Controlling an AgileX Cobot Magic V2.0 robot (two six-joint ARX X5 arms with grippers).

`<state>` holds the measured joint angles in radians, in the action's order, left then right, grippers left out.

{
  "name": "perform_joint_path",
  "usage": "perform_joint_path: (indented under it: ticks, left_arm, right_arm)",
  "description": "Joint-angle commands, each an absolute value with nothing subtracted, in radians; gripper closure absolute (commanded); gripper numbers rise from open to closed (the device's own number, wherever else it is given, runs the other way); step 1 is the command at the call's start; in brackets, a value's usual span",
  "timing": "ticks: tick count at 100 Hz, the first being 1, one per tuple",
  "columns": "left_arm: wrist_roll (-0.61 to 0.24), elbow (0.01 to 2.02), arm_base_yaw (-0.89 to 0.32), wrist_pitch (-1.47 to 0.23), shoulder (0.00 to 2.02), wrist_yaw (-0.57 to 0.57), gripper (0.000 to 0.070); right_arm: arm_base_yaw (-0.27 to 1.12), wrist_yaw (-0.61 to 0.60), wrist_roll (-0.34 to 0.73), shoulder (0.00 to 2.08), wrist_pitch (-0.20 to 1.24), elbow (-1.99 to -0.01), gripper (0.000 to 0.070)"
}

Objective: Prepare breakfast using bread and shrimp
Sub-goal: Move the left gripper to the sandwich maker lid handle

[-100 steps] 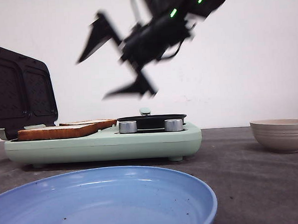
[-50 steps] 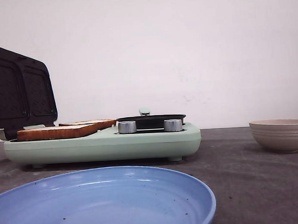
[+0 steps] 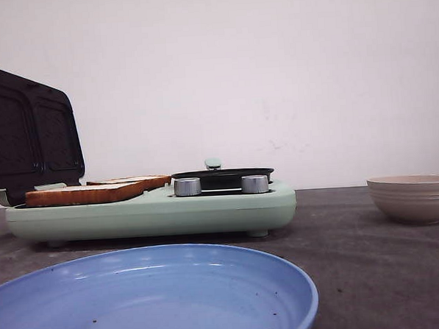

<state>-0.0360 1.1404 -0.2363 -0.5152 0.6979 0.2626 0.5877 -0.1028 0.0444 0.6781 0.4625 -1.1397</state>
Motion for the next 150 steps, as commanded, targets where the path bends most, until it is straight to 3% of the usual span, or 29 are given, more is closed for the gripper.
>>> perform_joint_path:
  ticks: [1,15,31,44,59,64,74,89,101,105,139,150]
  left_arm:
    - [-0.099,1.159,-0.18,-0.454,0.698,0.252,0.0693]
    - [-0.132,1.159,-0.076,-0.466,0.736,0.154,0.0693]
    - [-0.162,1.16,0.024,-0.414,0.855,0.125,0.0693]
    - [-0.214,1.208,0.129,-0.41,1.004,-0.036,0.0693]
    - [-0.279,1.363,0.238,-0.539,1.201,-0.263,0.0684]
    - [-0.28,1.437,0.265,-0.607,1.267,-0.312,0.0645]
    - [-0.279,1.592,0.311,-0.751,1.395,-0.365,0.0498]
    - [-0.282,1.767,0.363,-0.903,1.551,-0.467,0.0395]
    - [-0.349,1.82,0.38,-0.942,1.635,-0.519,0.0181]
    - [-0.365,1.823,0.382,-0.95,1.656,-0.531,0.0144]
    - [-0.369,1.823,0.379,-0.947,1.786,-0.578,0.0155]
    - [-0.372,1.823,0.379,-0.94,1.813,-0.577,0.0257]
  right_arm:
    - [0.593,-0.1,0.035,0.641,0.47,-1.1,0.0699]
    - [0.593,-0.093,0.099,0.541,0.488,-0.993,0.0699]
    - [0.593,-0.093,0.151,0.452,0.492,-0.918,0.0699]
    - [0.593,-0.093,0.15,0.414,0.518,-0.91,0.0699]
    - [0.593,-0.093,0.152,0.392,0.52,-0.91,0.0699]
    - [0.593,-0.093,0.157,0.387,0.526,-0.91,0.0699]
    - [0.593,-0.093,0.162,0.387,0.54,-0.91,0.0699]
    - [0.593,-0.093,0.165,0.387,0.563,-0.91,0.0699]
    - [0.593,-0.092,0.172,0.387,0.574,-0.91,0.0699]
    - [0.593,-0.091,0.173,0.387,0.577,-0.91,0.0699]
    - [0.593,-0.065,0.201,0.39,0.581,-0.91,0.0699]
    - [0.593,-0.044,0.212,0.39,0.585,-0.91,0.0699]
